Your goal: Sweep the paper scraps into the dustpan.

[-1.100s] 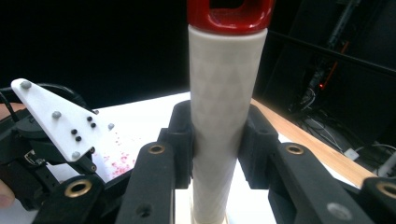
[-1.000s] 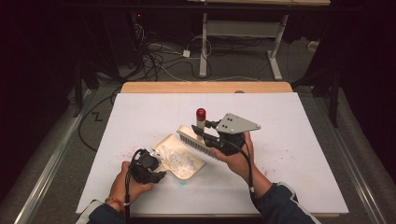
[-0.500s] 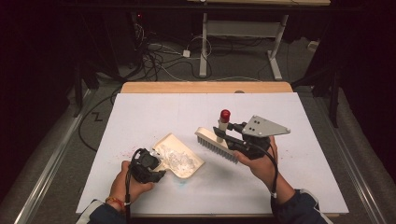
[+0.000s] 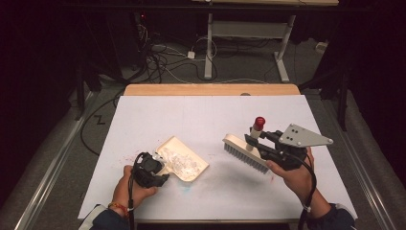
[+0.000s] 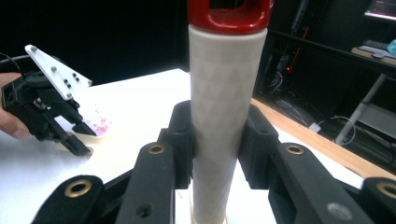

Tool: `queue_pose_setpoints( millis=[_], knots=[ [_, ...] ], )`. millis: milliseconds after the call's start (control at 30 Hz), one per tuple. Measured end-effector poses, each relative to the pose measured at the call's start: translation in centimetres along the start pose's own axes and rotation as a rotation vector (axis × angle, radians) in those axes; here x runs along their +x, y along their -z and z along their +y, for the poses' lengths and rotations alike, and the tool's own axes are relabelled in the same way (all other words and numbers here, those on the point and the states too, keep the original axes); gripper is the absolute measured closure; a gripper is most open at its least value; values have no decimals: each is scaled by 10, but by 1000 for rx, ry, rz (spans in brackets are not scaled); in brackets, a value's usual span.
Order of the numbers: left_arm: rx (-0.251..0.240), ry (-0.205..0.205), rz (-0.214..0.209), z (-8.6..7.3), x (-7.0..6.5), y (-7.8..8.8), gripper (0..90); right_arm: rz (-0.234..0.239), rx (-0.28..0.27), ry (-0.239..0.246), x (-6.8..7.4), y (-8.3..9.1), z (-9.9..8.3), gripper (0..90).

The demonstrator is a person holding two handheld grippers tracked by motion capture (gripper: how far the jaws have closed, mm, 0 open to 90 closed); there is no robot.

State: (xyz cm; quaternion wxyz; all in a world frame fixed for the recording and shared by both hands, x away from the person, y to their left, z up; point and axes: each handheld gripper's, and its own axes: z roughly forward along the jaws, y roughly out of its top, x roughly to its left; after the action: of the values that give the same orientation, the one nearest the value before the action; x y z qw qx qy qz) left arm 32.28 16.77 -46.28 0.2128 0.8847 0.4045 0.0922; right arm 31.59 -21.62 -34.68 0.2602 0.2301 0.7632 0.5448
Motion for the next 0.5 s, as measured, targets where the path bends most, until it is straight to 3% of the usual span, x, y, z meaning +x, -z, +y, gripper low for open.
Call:
queue_pose_setpoints(
  millis=[500],
  knots=[
    [-25,51,11,-8,10,3,633,-23,41,-41,-18,46,-20,702]
  ],
)
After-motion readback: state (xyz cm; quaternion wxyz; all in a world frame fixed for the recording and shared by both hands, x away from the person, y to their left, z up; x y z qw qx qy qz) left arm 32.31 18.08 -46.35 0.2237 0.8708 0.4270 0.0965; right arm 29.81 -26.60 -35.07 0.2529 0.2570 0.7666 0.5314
